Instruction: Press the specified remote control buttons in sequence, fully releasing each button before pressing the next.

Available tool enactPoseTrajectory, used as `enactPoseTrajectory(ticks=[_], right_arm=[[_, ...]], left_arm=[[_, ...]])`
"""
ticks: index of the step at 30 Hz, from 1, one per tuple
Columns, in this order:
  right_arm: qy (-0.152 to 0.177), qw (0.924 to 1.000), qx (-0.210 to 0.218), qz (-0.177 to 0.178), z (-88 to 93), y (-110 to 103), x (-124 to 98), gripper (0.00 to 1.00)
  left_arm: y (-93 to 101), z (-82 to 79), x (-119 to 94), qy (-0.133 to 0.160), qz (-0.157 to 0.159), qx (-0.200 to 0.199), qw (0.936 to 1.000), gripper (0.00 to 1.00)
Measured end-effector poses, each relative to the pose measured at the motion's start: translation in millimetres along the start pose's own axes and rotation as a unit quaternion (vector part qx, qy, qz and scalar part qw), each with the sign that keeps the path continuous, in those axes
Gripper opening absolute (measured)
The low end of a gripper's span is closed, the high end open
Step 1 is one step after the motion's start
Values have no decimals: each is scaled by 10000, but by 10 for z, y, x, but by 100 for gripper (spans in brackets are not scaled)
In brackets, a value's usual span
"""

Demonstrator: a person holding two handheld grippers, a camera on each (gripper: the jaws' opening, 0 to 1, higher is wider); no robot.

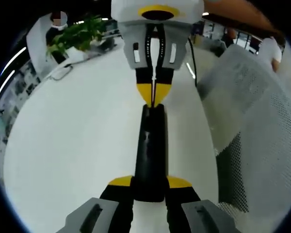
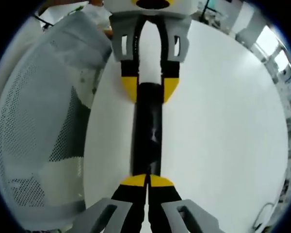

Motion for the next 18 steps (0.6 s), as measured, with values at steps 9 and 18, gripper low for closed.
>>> enactPoseTrajectory(ticks=[9,18], right_arm=[[38,9999,15,119,25,-6,-8,0],[232,9994,187,172,-37,19,-102,0]], left_arm=[[11,4,1,-50,8,34,10000,23],[13,4,2,-54,0,31,10000,23]])
Point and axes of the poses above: the point that each gripper's makers call its tool centre point, and the gripper's own axes: x roughly forward along the fingers, y roughly to its right, z roughly out of its underside, the point moved 3 cm from there along -x, roughly backward along the fingers, and after that the axes turned 1 degree about -x, right-handed, at the moved point
